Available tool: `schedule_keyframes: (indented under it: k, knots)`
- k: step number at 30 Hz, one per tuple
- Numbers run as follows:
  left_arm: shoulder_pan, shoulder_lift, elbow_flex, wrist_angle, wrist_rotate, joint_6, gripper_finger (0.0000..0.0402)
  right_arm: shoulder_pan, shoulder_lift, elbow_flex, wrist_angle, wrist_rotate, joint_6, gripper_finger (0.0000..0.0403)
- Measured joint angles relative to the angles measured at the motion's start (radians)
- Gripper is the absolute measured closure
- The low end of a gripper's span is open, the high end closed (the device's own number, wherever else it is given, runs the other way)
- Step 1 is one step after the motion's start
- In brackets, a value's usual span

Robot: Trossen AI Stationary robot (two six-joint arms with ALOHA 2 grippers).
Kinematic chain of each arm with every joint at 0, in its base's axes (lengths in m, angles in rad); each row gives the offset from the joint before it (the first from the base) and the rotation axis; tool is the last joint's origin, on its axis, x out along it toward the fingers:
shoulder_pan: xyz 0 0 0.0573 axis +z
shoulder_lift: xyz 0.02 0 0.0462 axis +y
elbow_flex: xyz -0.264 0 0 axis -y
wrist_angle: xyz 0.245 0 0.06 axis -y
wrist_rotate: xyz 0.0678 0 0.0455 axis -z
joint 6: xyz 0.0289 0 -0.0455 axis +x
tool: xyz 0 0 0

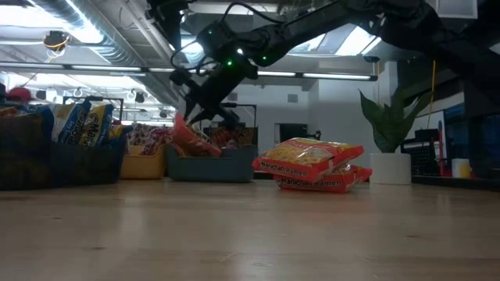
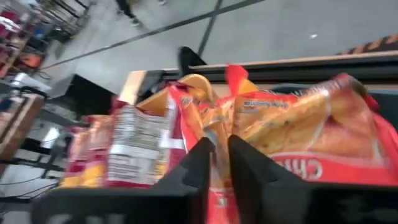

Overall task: Sort Maruchan noodles
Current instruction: Put the orange noodle pack into the blue bin

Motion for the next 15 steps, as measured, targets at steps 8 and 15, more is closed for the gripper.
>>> schedule_keyframes:
  k: [8, 15]
  knots:
    - [0.0, 0.0, 0.0, 0.0, -0.001, 0.0, 0.031, 0.0, 0.0, 0.0, -0.006, -0.041, -0.006, 0.0247]
    - [0.0, 0.0, 0.0, 0.0, -0.001, 0.0, 0.031, 0.001, -0.004, 0.0, -0.056, -0.05, 0.046, 0.0218]
